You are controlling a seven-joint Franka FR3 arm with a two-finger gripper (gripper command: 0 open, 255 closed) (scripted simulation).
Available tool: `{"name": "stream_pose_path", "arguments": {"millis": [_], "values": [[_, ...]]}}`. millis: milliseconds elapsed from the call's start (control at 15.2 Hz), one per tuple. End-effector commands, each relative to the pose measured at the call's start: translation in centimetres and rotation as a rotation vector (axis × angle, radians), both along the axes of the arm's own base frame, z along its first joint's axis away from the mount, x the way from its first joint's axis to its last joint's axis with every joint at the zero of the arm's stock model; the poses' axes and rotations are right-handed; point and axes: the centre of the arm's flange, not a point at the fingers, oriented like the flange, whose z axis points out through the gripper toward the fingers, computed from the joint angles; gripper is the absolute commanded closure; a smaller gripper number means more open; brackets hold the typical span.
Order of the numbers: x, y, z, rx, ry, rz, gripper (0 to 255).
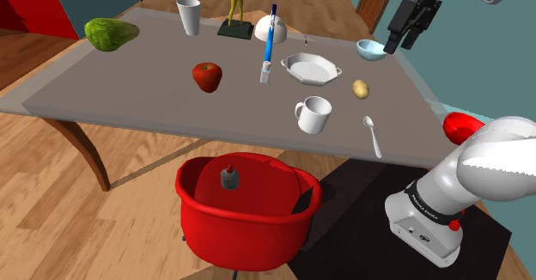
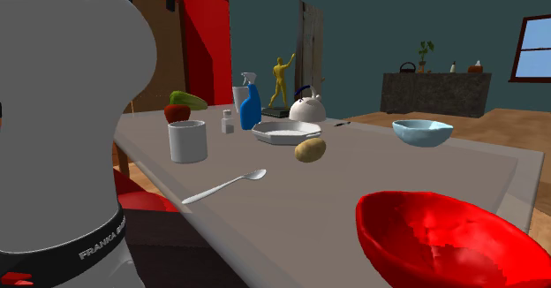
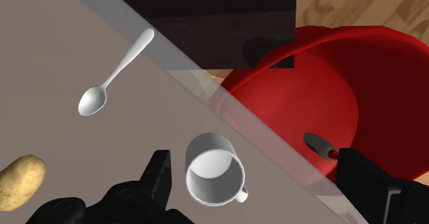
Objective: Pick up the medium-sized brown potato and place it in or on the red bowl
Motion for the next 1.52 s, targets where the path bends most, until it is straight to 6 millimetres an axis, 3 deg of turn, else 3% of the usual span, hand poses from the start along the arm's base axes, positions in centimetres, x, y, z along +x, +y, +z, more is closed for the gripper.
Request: {"name": "stream_pose_path", "arguments": {"millis": [0, 726, 1452], "values": [[0.0, 0.0, 0.0, 0.0, 0.0, 0.0, 0], [6.4, -8.9, -9.1, -0.021, -0.006, -0.149, 0], [11.4, -18.9, -17.9, -0.043, -0.011, -0.297, 0]]}}
